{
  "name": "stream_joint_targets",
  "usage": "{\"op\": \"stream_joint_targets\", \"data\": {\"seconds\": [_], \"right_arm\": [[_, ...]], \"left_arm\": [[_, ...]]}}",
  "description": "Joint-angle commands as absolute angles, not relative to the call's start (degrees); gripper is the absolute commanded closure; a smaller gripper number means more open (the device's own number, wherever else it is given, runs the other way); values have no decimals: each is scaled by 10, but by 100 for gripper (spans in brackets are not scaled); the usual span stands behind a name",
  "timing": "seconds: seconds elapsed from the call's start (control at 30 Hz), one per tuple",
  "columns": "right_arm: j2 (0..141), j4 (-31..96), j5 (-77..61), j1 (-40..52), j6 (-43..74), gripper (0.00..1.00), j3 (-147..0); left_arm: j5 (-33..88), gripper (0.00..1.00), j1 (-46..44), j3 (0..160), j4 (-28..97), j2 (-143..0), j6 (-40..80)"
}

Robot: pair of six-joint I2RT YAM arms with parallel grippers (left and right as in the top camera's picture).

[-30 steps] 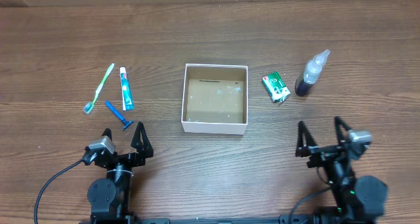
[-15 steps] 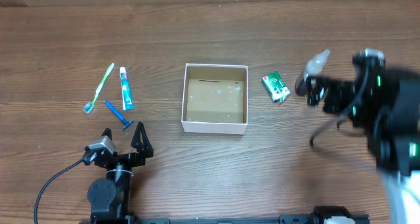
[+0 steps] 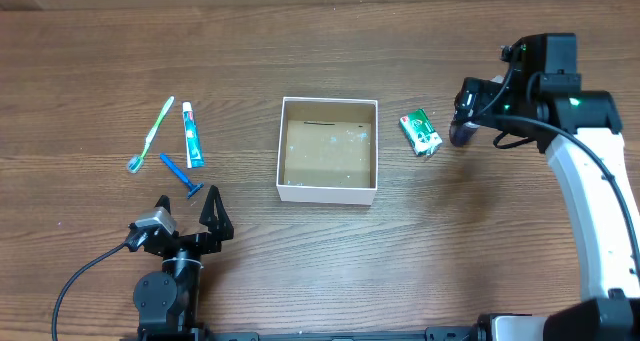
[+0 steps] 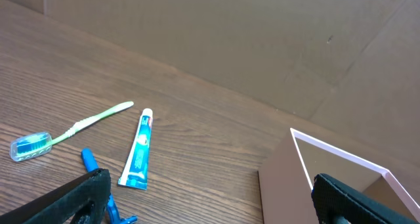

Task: Pack container
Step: 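Reach right gripper to the clear foam soap bottle and grasp it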

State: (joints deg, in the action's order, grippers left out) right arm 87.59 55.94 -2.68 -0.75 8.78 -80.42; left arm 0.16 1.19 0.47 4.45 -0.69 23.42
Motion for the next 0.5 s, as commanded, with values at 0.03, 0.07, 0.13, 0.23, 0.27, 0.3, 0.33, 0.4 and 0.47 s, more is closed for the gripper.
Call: {"op": "stream_joint_targets", "data": {"seconds": [0.03,0.07,0.13,0.23,0.27,0.3,0.33,0.4,0.47], "right_arm": [[888,533,15,-11,90,2,-818],[891,530,15,-12,90,2,-818],[903,522,19,-13,91,2,-817],[927,515,20,-13,92,2,-817],[936,513,19,-13,92,2,-817],[945,511,19,-13,92,2,-817],[955,510,19,-13,92,2,-817],[975,506,19,-13,92,2,-817],[995,499,19,-13,92,5,-817]], "left_arm": [[-2,0,16,3,45,-3,221],[-2,0,16,3,44,-3,221],[-2,0,16,3,44,-3,221],[-2,0,16,3,44,-3,221],[-2,0,16,3,44,-3,221],[-2,0,16,3,45,-3,221],[-2,0,16,3,44,-3,221],[-2,0,16,3,44,-3,221],[-2,0,16,3,44,-3,221]]}}
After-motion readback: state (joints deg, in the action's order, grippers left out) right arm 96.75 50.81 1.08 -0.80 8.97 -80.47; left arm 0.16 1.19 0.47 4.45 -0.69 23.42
